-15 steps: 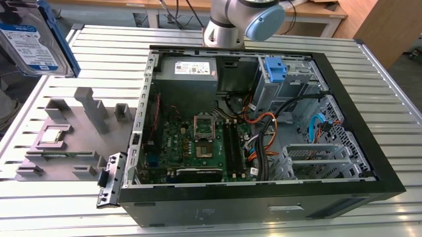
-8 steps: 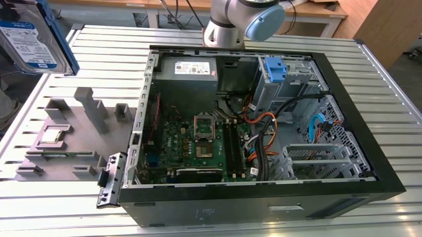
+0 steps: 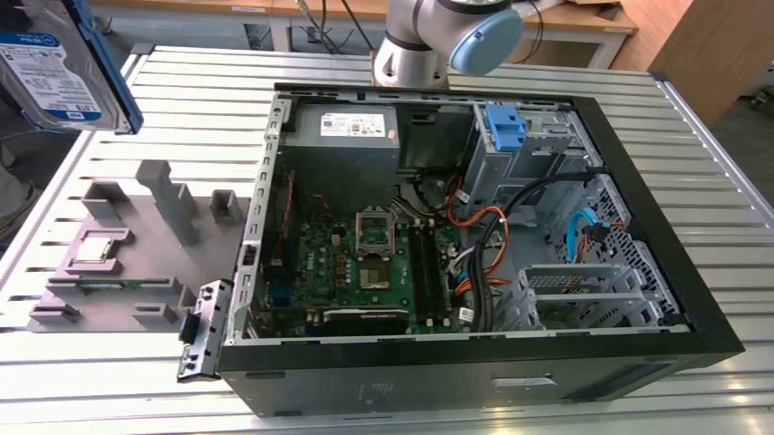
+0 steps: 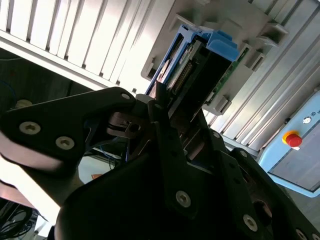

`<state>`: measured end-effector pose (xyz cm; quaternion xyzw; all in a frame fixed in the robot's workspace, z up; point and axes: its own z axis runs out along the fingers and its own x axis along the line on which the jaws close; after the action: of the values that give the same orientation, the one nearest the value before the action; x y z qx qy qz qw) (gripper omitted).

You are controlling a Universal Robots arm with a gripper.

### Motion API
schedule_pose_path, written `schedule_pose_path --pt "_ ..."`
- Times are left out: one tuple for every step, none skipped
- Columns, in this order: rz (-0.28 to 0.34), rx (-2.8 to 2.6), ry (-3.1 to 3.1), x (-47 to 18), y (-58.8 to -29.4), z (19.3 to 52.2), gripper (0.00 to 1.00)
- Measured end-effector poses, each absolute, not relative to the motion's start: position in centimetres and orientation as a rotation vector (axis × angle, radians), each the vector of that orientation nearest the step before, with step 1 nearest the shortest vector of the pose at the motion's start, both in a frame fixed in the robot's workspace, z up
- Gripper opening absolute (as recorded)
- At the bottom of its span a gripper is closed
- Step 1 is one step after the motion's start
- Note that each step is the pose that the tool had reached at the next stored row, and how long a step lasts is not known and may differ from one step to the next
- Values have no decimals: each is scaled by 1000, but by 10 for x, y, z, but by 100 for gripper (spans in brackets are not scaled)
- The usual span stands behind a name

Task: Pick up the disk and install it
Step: 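Pick up the disk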

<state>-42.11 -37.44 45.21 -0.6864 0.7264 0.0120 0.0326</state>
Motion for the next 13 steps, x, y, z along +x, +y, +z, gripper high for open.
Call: schedule_pose_path --pt "37 -2113 2236 -421 -374 453 35" --pt "37 -2113 2236 -421 -374 454 35" --pt "37 -2113 2236 -421 -374 455 35" --pt "37 -2113 2236 -421 -374 456 35" --pt "37 -2113 2236 -421 -374 456 35" --pt "37 -2113 2236 -421 -374 457 35" --pt "37 -2113 2236 -421 -374 458 35" --pt "37 -2113 2236 -421 -374 459 35" --pt "37 -2113 2236 -421 -374 460 35" --pt "37 -2113 2236 -421 -374 461 35" --pt "37 -2113 2236 -421 -374 462 35" --pt "37 -2113 2236 -421 -374 463 35" --pt "37 -2113 2236 -421 -374 464 35"
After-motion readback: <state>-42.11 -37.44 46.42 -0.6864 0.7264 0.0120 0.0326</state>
